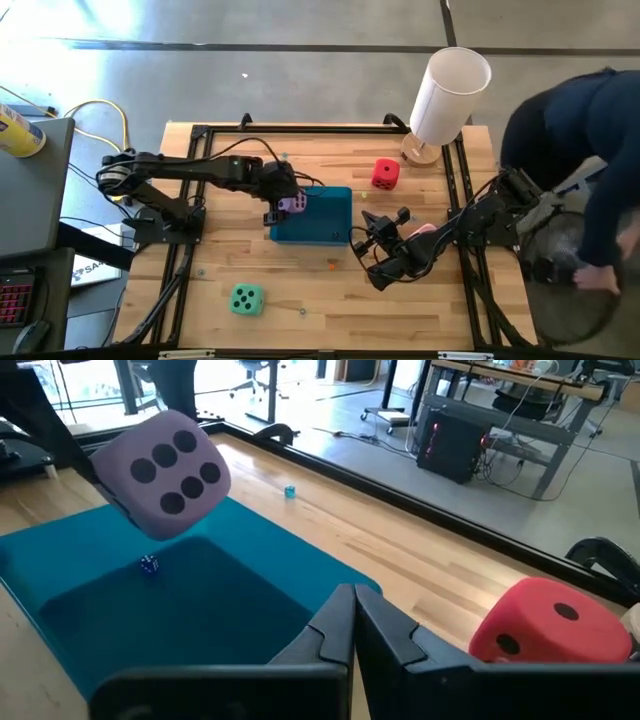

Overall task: Pick & Place Dice
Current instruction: Put the large violet dice into the blue bin

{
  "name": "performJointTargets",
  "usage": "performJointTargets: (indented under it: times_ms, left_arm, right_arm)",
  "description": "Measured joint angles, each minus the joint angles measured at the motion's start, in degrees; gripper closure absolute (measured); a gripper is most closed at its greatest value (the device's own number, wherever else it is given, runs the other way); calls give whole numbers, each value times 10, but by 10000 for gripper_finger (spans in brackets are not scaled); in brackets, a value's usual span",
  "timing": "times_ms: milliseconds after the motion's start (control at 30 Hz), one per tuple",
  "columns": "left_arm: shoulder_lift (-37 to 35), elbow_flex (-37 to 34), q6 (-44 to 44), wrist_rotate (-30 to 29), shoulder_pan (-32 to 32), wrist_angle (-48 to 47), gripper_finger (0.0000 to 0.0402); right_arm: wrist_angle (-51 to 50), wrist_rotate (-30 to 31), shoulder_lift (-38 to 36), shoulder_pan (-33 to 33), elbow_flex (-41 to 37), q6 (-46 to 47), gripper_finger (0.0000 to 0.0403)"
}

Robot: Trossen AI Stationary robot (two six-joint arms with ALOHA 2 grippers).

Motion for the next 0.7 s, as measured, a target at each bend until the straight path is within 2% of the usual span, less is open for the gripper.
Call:
performJointTargets:
  times_ms: [700]
  left_arm:
    - [0, 0, 0, 5, -9, -2, 3]
  right_arm:
    - [-1, 0, 0, 0, 0, 0, 401]
